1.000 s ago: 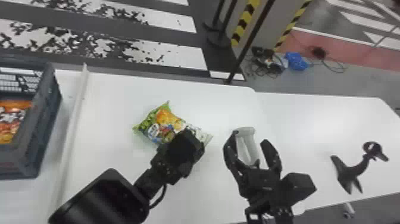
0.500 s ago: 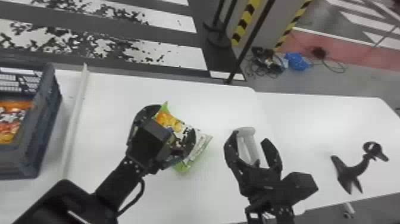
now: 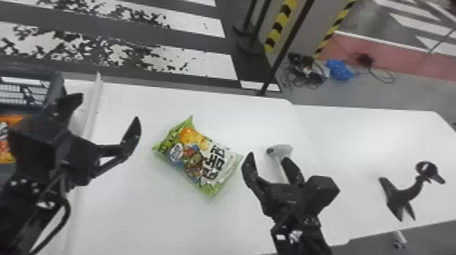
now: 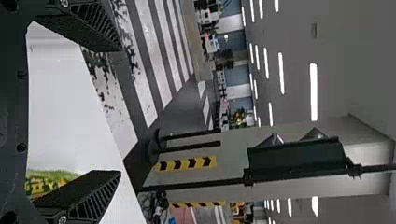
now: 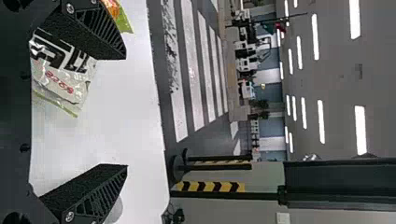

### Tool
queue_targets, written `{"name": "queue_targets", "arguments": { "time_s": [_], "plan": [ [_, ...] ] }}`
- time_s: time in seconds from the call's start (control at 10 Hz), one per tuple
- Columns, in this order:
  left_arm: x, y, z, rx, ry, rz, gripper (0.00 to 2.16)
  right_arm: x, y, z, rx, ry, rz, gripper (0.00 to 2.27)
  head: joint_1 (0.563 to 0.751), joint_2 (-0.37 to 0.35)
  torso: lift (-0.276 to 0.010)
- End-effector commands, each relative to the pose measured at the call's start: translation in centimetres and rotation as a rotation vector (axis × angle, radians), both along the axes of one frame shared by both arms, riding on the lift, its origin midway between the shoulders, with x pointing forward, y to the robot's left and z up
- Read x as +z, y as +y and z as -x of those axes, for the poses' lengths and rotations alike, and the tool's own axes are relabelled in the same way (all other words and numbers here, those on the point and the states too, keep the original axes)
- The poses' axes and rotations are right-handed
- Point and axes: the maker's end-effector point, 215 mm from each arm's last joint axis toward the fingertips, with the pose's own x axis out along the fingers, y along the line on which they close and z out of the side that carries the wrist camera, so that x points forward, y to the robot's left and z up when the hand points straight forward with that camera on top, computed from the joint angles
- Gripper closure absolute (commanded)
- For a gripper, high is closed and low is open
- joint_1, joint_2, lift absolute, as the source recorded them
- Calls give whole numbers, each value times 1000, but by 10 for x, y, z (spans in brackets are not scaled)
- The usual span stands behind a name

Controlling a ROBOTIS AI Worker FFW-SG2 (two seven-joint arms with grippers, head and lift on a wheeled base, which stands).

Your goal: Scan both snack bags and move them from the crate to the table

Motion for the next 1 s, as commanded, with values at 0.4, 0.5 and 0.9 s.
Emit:
{"name": "queue_targets", "arguments": {
  "time_s": [0.4, 0.5, 0.9],
  "plan": [
    [36, 118, 10, 158, -26, 63, 60, -83, 21, -29, 168, 382, -268, 120, 695, -100, -88],
    [35, 117, 10, 152, -22, 67, 60, -87, 12, -34, 171, 406, -317, 120, 695, -76, -88],
    [24, 110, 11, 132, 4, 73, 66, -108, 0, -53, 228, 497, -516, 120, 695, -95, -88]
  ]
}}
